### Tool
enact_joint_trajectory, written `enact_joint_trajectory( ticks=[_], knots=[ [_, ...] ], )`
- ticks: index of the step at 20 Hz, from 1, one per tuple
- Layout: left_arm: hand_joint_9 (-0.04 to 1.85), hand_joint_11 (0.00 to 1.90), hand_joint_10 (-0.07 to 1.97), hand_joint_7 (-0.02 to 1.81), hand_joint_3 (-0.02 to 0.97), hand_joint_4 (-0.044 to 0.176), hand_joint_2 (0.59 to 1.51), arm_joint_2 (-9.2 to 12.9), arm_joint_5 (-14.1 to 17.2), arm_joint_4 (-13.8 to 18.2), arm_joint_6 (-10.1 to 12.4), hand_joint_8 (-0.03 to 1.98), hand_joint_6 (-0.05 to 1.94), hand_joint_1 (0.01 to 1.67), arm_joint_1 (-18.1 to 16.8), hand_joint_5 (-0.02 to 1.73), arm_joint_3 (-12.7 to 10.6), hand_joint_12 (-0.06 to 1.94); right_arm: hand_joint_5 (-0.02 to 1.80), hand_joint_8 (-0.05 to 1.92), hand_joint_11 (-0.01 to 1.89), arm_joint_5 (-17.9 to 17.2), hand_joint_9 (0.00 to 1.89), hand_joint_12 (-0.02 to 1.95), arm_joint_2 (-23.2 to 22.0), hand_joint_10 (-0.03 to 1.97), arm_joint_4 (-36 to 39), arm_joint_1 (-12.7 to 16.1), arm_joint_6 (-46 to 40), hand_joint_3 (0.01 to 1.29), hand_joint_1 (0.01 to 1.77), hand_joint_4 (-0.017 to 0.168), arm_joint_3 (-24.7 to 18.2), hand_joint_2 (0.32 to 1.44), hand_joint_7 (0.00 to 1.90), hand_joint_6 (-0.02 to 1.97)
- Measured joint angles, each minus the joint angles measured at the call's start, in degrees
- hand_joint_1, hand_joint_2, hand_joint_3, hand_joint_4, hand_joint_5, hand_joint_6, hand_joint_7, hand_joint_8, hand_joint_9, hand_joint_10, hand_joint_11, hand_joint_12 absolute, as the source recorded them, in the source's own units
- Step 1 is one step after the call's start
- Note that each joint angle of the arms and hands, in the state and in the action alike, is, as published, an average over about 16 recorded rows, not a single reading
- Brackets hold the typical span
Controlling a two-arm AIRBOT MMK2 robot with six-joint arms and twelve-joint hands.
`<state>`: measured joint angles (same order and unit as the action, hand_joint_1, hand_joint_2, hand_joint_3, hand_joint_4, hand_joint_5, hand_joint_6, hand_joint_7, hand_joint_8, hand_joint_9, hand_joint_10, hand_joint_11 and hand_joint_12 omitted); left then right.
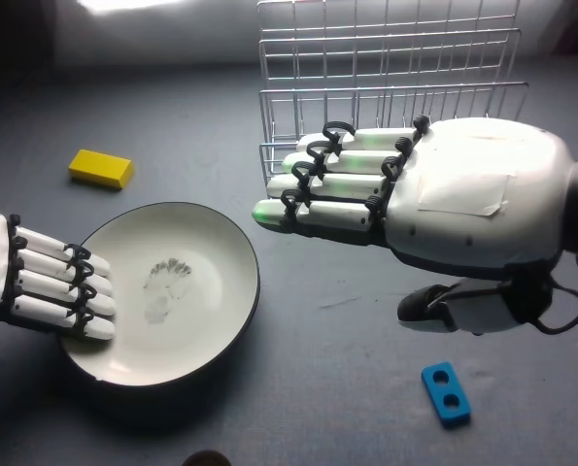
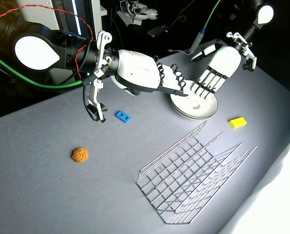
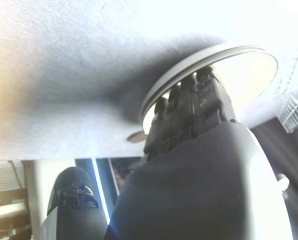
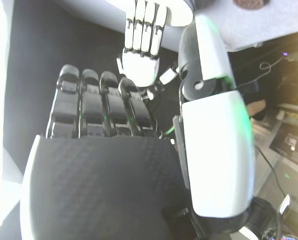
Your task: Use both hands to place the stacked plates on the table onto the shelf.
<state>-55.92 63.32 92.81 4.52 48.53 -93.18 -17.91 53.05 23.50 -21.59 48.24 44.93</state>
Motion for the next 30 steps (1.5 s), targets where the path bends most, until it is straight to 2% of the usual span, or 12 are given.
enact_joint_trajectory(
  ticks=[7, 19, 30],
  knots=[
    [0.01, 0.01, 0.01, -0.01, 0.014, 0.000, 1.053, -0.8, -0.9, -0.4, -0.1, -0.01, 0.00, 0.02, -0.3, 0.00, 1.6, 0.00, 0.01, 0.01, 0.03, 2.0, 0.01, 0.01, 2.1, 0.01, -0.1, 0.5, 1.4, 0.02, 1.10, 0.002, 0.9, 1.08, 0.01, 0.02],
    [0.02, 0.01, 0.02, -0.02, 0.014, -0.006, 1.049, -2.2, -3.8, -0.7, -0.3, -0.02, -0.02, 0.02, -2.6, 0.00, 6.7, 0.02, 0.01, 0.01, 0.02, 7.4, 0.01, 0.09, 9.9, 0.01, -0.2, 3.5, 3.5, 0.01, 1.12, 0.002, 6.2, 1.08, 0.01, 0.02],
    [0.02, 0.01, 0.02, -0.02, 0.014, -0.008, 1.049, -2.5, -4.9, -0.6, 0.0, -0.02, -0.02, 0.02, -3.5, -0.01, 8.2, 0.02, 0.04, 0.01, 0.01, 11.0, 0.02, 0.24, 15.5, 0.01, -0.3, 3.6, 6.1, 0.01, 1.13, 0.002, 10.3, 1.08, 0.02, 0.02]
  ],
)
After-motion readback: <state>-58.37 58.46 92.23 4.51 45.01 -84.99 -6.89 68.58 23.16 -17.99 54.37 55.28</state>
